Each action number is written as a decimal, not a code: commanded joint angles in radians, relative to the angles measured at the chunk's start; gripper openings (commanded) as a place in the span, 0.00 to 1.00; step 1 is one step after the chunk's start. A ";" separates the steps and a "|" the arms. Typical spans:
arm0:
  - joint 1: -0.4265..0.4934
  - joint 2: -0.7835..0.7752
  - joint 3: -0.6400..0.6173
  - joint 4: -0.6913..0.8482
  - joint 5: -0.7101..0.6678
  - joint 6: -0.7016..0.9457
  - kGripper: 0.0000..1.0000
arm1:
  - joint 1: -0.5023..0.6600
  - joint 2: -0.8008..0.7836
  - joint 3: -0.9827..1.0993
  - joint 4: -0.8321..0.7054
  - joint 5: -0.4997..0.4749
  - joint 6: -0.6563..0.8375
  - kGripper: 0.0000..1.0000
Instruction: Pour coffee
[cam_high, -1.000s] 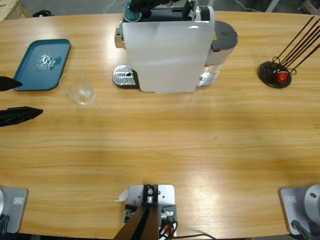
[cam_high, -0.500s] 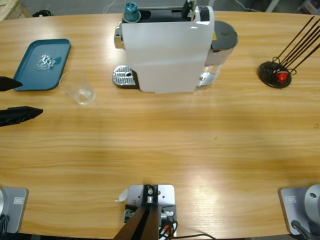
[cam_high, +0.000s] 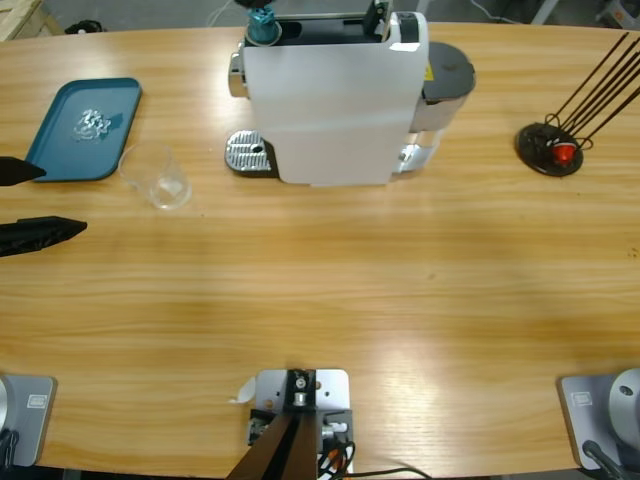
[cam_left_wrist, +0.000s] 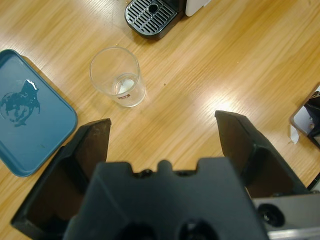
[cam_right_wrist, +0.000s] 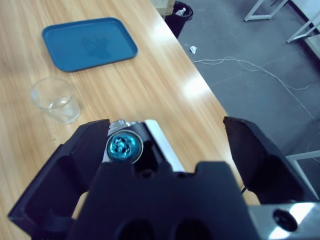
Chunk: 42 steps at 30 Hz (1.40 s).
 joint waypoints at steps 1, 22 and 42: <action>-0.001 0.011 0.038 -0.014 -0.016 -0.007 0.90 | 0.012 0.031 0.076 0.017 -0.010 0.015 1.00; -0.001 0.010 0.046 -0.014 -0.016 -0.008 0.91 | 0.012 0.046 0.045 0.009 -0.070 0.029 1.00; -0.001 0.018 0.047 -0.035 -0.032 -0.014 0.91 | 0.011 -0.021 -0.028 0.045 -0.162 -0.013 0.99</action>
